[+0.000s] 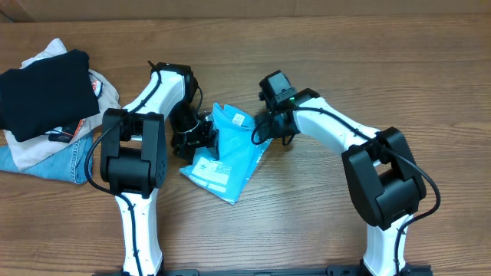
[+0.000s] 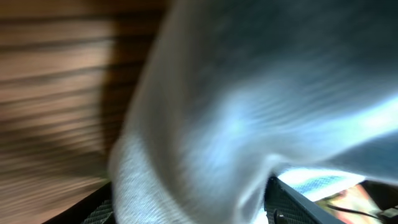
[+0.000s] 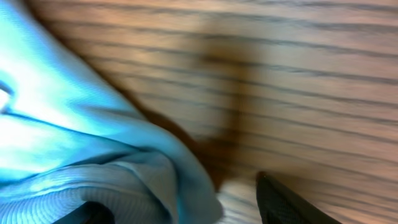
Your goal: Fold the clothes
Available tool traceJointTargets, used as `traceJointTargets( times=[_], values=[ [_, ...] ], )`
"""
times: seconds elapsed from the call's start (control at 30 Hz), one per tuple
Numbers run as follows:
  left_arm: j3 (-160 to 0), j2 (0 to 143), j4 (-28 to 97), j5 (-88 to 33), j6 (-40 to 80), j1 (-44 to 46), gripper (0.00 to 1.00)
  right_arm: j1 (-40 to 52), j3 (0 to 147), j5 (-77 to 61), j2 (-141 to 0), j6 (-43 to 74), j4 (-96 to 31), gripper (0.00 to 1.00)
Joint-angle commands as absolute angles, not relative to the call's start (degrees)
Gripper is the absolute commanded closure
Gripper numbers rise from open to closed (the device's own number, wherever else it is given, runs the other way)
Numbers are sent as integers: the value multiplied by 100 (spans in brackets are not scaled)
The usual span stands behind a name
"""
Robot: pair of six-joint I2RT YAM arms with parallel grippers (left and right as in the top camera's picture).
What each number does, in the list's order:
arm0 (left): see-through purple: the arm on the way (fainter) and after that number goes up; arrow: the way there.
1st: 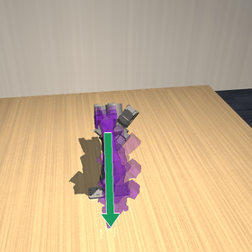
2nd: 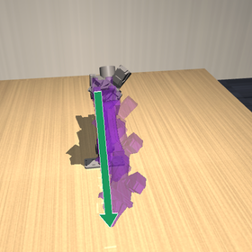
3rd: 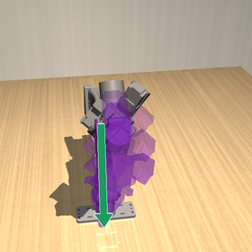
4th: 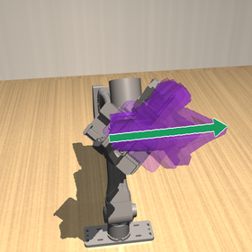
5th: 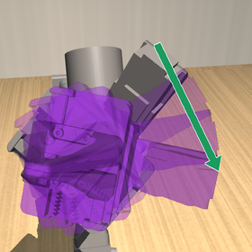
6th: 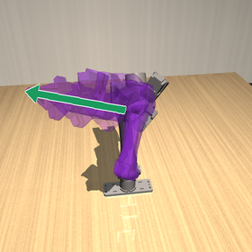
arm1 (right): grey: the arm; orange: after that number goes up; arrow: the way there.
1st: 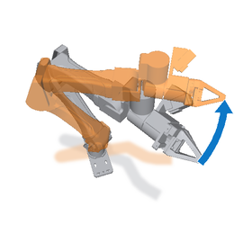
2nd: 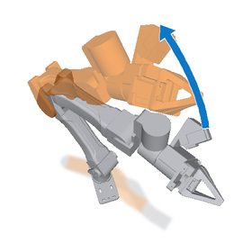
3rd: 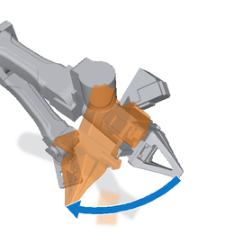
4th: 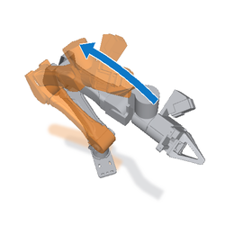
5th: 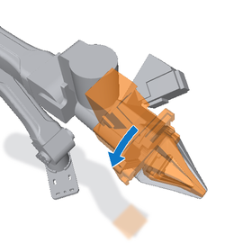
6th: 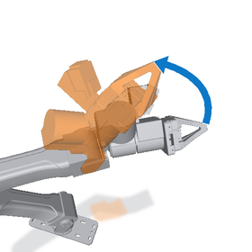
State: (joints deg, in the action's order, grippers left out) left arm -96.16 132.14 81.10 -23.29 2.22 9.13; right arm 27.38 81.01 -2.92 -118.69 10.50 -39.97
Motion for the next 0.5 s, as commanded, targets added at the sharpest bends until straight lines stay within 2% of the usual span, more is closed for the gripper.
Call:
traceJointTargets(
  times=[0.0, 0.2, 0.3, 0.37, 0.4, 0.47],
  values=[
    [-9435, 13294, 7701, -3315, 193, 947, 31, 2563, 8149, -47, -11992, 1022, -4110, 36],
    [-9437, 12759, 7120, -3076, 556, 928, 29, 2563, 8149, -45, -11992, 1017, -4307, 34],
    [-9437, 12418, 6687, -2460, 891, 923, 14, 2563, 8149, 14, -11992, 1020, -4335, 34],
    [-9437, 12285, 6431, -2355, 906, 923, 9, 2563, 8147, 16, -11992, 1020, -4351, 34],
    [-9437, 12232, 6171, -2357, 904, 926, 0, 2563, 8147, 16, -11992, 1022, -4359, 34],
    [-9435, 12234, 5859, -2359, 899, 934, 0, 2563, 8147, 16, -11992, 1020, -4370, 34]
  ],
)
